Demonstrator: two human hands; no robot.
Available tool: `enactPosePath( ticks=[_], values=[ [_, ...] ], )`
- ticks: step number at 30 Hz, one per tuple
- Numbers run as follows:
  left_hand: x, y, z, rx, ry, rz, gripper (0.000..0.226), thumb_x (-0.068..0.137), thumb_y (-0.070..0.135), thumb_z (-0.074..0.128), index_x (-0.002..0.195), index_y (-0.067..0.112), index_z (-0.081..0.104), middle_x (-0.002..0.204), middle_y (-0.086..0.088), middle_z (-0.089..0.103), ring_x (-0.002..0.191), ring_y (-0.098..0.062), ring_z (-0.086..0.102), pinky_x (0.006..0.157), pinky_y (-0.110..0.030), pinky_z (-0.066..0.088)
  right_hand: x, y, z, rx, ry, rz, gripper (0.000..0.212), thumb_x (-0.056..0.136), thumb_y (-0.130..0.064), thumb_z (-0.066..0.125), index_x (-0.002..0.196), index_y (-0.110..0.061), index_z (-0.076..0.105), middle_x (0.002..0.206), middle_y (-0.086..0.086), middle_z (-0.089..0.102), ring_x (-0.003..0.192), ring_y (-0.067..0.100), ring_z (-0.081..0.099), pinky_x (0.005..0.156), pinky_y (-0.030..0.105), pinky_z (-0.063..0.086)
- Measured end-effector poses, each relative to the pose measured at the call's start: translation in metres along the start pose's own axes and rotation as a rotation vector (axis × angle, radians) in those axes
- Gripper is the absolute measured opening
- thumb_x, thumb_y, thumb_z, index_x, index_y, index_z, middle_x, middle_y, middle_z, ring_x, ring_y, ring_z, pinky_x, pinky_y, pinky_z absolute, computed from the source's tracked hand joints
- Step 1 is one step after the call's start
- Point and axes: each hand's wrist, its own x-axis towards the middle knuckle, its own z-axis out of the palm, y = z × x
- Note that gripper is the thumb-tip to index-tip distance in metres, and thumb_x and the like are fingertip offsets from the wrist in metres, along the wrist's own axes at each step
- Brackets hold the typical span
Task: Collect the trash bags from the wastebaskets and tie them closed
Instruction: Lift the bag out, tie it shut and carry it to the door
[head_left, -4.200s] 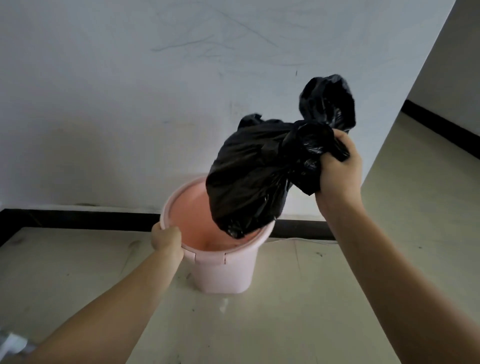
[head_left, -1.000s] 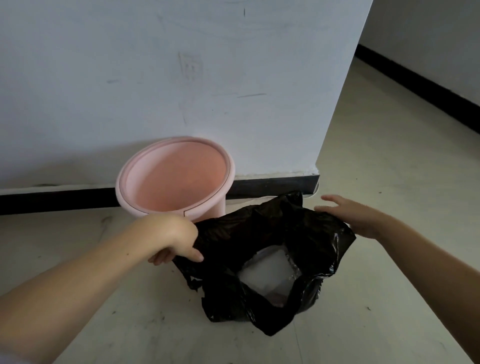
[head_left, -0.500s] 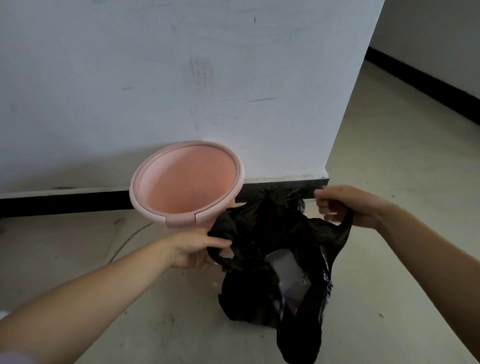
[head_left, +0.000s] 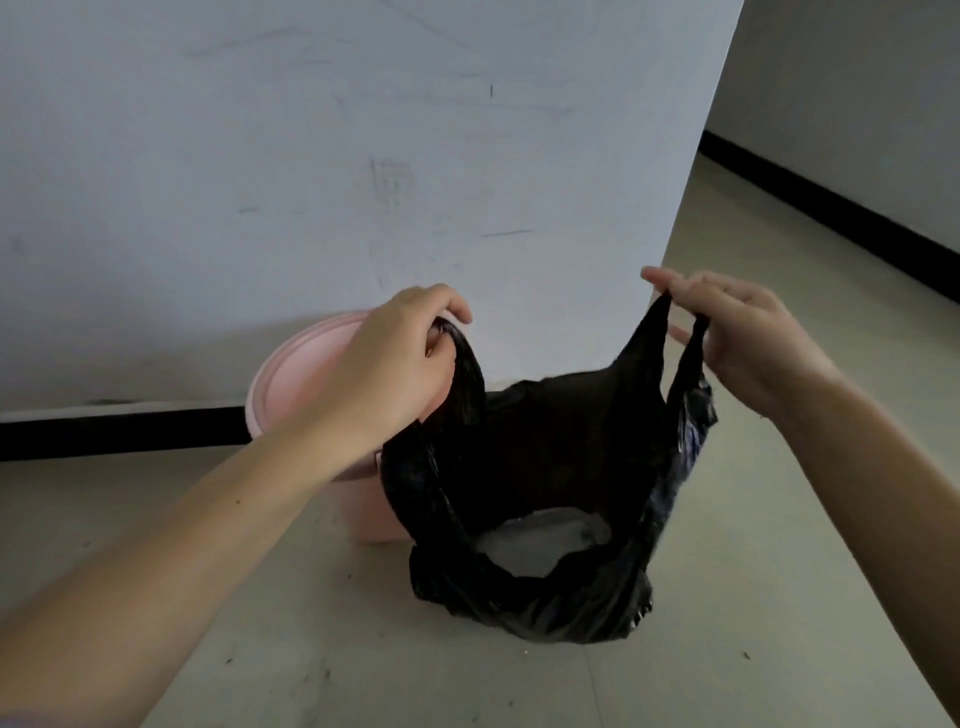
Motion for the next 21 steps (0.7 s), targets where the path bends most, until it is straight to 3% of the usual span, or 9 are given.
enactPosePath(
  ticks=[2, 5, 7, 9, 10, 12, 14, 16, 21],
  values=[
    [-0.001, 0.003, 0.005, 0.022, 0.066, 0.153, 0.020, 0.088, 0.004, 0.046, 0.096, 0.015, 0.060, 0.092, -0.003, 0.054, 0.070, -0.025, 0.058, 0.069, -0.036, 0.042, -0.007, -0.004, 0.006, 0.330, -0.119, 0.009, 0.017, 0.083, -0.022, 0.056, 0.068, -0.016, 0.063, 0.076, -0.003, 0.070, 0.075, 0.011, 0.067, 0.093, 0.038, 0.053],
    [-0.003, 0.001, 0.011, 0.039, 0.036, 0.249, 0.022, 0.087, 0.012, 0.043, 0.092, 0.012, 0.064, 0.088, 0.001, 0.049, 0.066, -0.023, 0.056, 0.064, -0.038, 0.042, -0.015, 0.013, 0.019, 0.124, -0.316, 0.061, 0.016, 0.071, -0.032, 0.073, 0.081, -0.021, 0.067, 0.056, -0.007, 0.047, 0.044, 0.007, 0.041, 0.069, 0.029, 0.056],
    [-0.007, 0.003, 0.015, 0.081, 0.031, 0.332, 0.024, 0.088, 0.017, 0.043, 0.093, 0.013, 0.067, 0.087, 0.001, 0.053, 0.066, -0.017, 0.056, 0.060, -0.036, 0.044, -0.018, 0.024, 0.023, -0.171, -0.434, 0.102, 0.048, 0.073, -0.024, 0.074, 0.119, -0.019, 0.060, 0.059, -0.006, 0.047, 0.048, 0.006, 0.042, 0.062, 0.023, 0.048],
    [-0.015, 0.009, 0.026, 0.107, 0.027, 0.415, 0.020, 0.088, 0.016, 0.047, 0.095, 0.015, 0.066, 0.088, -0.002, 0.057, 0.068, -0.016, 0.057, 0.060, -0.037, 0.047, -0.022, 0.028, 0.033, -0.347, -0.598, 0.167, 0.073, 0.079, -0.025, 0.067, 0.143, -0.026, 0.033, 0.082, -0.001, 0.057, 0.071, 0.006, 0.054, 0.072, 0.018, 0.047],
    [-0.018, 0.013, 0.034, 0.087, 0.013, 0.436, 0.017, 0.088, 0.015, 0.048, 0.096, 0.018, 0.063, 0.089, -0.002, 0.057, 0.071, -0.017, 0.058, 0.061, -0.038, 0.049, -0.026, 0.030, 0.042, -0.454, -0.668, 0.181, 0.079, 0.081, -0.029, 0.068, 0.146, -0.030, 0.022, 0.104, -0.004, 0.059, 0.092, 0.003, 0.056, 0.085, 0.017, 0.045],
    [-0.023, 0.025, 0.050, -0.021, -0.055, 0.402, 0.015, 0.085, 0.017, 0.049, 0.096, 0.021, 0.059, 0.091, 0.002, 0.056, 0.076, -0.014, 0.058, 0.066, -0.034, 0.050, -0.035, 0.032, 0.064, -0.747, -0.751, 0.154, 0.065, 0.084, -0.035, 0.067, 0.139, -0.022, 0.034, 0.122, -0.012, 0.051, 0.112, -0.007, 0.047, 0.099, 0.014, 0.038],
    [-0.026, 0.034, 0.063, -0.198, -0.147, 0.308, 0.017, 0.083, 0.012, 0.053, 0.096, 0.016, 0.063, 0.090, 0.004, 0.057, 0.079, -0.007, 0.055, 0.072, -0.020, 0.046, -0.047, 0.034, 0.085, -0.819, -0.741, 0.120, 0.011, 0.090, -0.019, 0.059, 0.097, -0.010, 0.059, 0.090, -0.006, 0.059, 0.084, -0.004, 0.058, 0.080, 0.013, 0.046],
    [-0.026, 0.038, 0.065, -0.327, -0.211, 0.234, 0.019, 0.083, 0.006, 0.058, 0.099, 0.013, 0.065, 0.093, 0.003, 0.062, 0.087, -0.005, 0.056, 0.077, -0.010, 0.043, -0.052, 0.039, 0.095, -0.748, -0.653, 0.154, 0.032, 0.090, 0.004, 0.041, 0.061, -0.011, 0.044, 0.058, -0.002, 0.042, 0.048, 0.006, 0.047, 0.053, 0.018, 0.040],
    [-0.014, 0.014, 0.054, -0.380, -0.395, -0.013, 0.045, 0.089, 0.001, 0.046, 0.126, 0.026, 0.052, 0.118, 0.014, 0.059, 0.110, 0.005, 0.054, 0.095, -0.014, 0.044, -0.039, 0.041, 0.071, -0.286, -0.346, 0.345, 0.031, 0.100, -0.020, 0.034, 0.103, -0.022, 0.065, 0.047, -0.009, 0.037, 0.038, 0.003, 0.035, 0.042, 0.019, 0.033]
  ],
)
